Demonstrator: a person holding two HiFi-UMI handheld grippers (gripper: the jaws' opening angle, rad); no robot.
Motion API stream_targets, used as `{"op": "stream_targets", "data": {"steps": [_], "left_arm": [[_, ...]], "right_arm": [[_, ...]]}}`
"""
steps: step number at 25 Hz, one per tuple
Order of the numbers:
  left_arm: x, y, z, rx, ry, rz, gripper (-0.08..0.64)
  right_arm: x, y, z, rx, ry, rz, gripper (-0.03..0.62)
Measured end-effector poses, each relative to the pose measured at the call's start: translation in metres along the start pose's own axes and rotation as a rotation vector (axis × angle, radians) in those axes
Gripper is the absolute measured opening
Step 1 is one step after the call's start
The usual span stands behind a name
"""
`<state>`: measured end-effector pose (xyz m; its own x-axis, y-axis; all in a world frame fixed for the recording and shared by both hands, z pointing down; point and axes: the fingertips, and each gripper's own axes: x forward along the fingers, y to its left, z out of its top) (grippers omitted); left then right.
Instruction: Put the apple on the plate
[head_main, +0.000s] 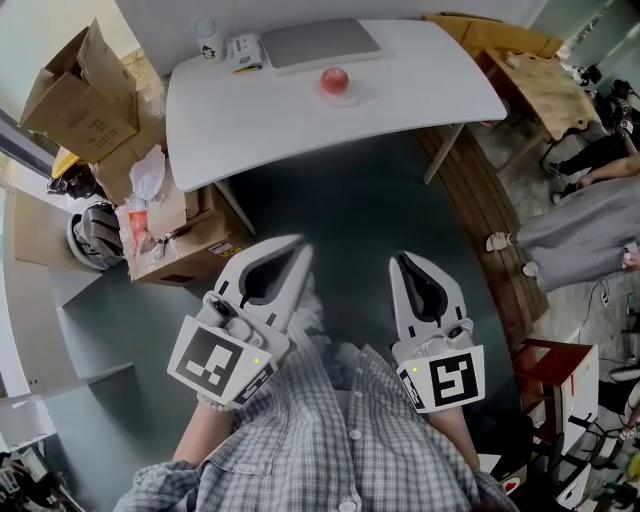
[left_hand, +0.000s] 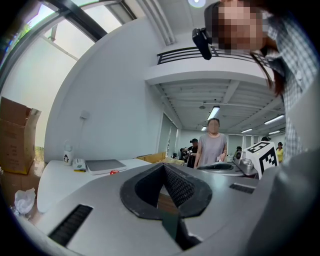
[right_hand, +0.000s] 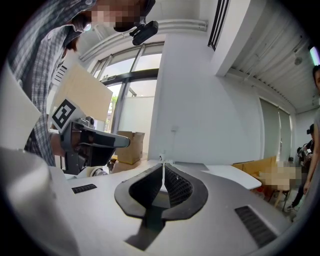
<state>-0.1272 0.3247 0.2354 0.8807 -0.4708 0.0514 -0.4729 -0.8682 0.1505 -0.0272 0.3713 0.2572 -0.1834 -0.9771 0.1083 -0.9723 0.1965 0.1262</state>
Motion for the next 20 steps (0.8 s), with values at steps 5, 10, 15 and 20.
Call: {"op": "stream_targets", "data": {"steps": [5,10,15,20], "left_arm": [[0.03,0.033,0.007,-0.009,0.009,-0.021,0.008],[0.06,0.061,0.013,-0.004,0.023,-0.044,0.008],[0.086,0.102,0.021,-0.009,0.027,-0.056,0.008],[0.11,0.135,0.027,-0.004,0.022,-0.07,0.008]], "right_arm": [[0.035,-0.018,0.003,0.002,0.016,-0.021,0.028],[0.072,-0.036,0.006,0.013,0.021,-0.038,0.028],[0.119,-0.047,0.013,0.009,0.022,-0.048,0.028],[0.159,-0.056,0.019,0.006,0.008,-0.041,0.028]]}}
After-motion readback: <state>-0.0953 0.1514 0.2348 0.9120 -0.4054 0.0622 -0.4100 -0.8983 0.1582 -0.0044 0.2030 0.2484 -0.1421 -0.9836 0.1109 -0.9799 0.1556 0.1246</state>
